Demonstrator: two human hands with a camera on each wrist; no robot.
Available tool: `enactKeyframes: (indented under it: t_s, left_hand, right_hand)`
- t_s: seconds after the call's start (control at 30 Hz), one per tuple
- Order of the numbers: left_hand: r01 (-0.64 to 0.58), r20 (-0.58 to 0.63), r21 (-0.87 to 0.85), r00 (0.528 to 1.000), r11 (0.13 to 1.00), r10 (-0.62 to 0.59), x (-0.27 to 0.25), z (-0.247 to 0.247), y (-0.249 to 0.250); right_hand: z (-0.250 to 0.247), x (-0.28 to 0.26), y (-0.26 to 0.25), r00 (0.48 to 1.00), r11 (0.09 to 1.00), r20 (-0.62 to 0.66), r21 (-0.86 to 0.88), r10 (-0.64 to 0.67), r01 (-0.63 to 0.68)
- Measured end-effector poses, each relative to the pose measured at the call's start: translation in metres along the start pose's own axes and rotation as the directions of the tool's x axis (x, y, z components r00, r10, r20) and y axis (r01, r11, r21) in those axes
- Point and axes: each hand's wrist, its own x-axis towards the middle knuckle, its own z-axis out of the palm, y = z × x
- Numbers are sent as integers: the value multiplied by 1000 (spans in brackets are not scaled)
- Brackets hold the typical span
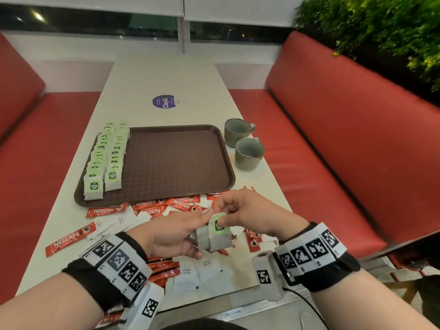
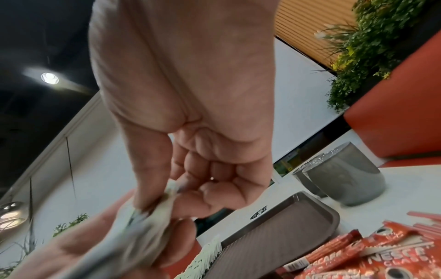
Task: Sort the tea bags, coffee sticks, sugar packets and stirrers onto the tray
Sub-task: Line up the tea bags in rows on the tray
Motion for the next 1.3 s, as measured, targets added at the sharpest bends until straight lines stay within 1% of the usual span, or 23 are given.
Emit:
enactKeyframes:
  t_s: [0.07, 0.13, 0.23, 0.3, 0.37, 0.43, 0.53, 0.6, 0.73, 0.8, 0.87, 0.93, 0.97, 1.0, 1.03, 1.07, 1.1, 1.17, 1.23, 1.3]
  left_hand:
    - [0, 18, -47, 1000, 999, 1, -2, -3, -1]
    - [-21, 8, -123, 1000, 992, 22, -3, -9, -3]
    - [-72, -76, -171, 995, 983, 60, -5, -12, -4]
    - [-120, -171, -168, 981, 978, 91, -4, -12, -5]
    - [-156, -259, -169, 960, 973, 109, -4, -13, -5]
    - [-180, -316, -175, 941, 968, 118, -3, -11, -5]
    - [-212, -333, -170, 932, 962, 146, -2, -5, -3]
    - [-222, -318, -165, 934, 961, 162, 0, -1, -2]
    - [-205, -264, -208, 953, 956, 147, 2, 4, 2]
    - [-188, -225, -215, 964, 958, 139, 0, 4, 5]
    - [-198, -219, -191, 963, 961, 155, -3, 4, 5]
    - [-236, -278, -191, 944, 953, 178, -4, 1, 4]
    - [-256, -320, -208, 930, 944, 182, -5, -3, 3]
    - [-276, -355, -231, 917, 933, 183, -6, -5, 3]
    - [-293, -380, -251, 906, 923, 184, -8, -7, 3]
    - [-306, -394, -268, 900, 914, 186, -11, -10, 2]
    - [-321, -410, -280, 892, 905, 189, -13, -14, 1]
    - [-349, -445, -288, 873, 892, 198, -21, -21, -2]
    - [-373, -475, -304, 857, 876, 200, -30, -30, -6]
    - [-407, -507, -328, 837, 853, 204, -41, -40, -10]
  right_hand:
    - [3, 3, 1, 998, 1000, -55, -8, -22, 22]
    - [3, 3, 4, 990, 999, -138, 19, -25, 28]
    - [-1, 0, 10, 969, 994, -247, 108, 1, 27]
    - [-6, -3, 15, 961, 982, -276, 187, 21, 32]
    - [-11, -7, 18, 963, 960, -268, 277, 33, 44]
    - [-14, -9, 19, 971, 919, -234, 391, 42, 54]
    - [-7, -9, 16, 985, 852, -160, 522, 61, 33]
    - [0, -4, 15, 985, 860, -152, 510, 86, 4]
    - [7, 10, 15, 974, 914, -193, 404, 115, -28]
    - [11, 17, 13, 967, 939, -231, 344, 104, -19]
    - [14, 21, 9, 964, 953, -254, 304, 80, 1]
    - [11, 24, 4, 960, 954, -272, 298, 64, 21]
    - [6, 25, 2, 951, 966, -303, 257, 61, 20]
    - [-1, 26, 2, 934, 987, -352, 160, 56, 1]
    - [-7, 26, 4, 918, 999, -395, 13, 47, -45]
    - [-11, 26, 9, 913, 983, -406, -147, 46, -115]
    - [-12, 25, 14, 920, 935, -387, -297, 69, -195]
    - [-6, 23, 30, 934, 783, -319, -536, 160, -317]
    - [6, 20, 44, 930, 649, -289, -667, 228, -367]
    - [16, 18, 52, 931, 557, -288, -746, 224, -365]
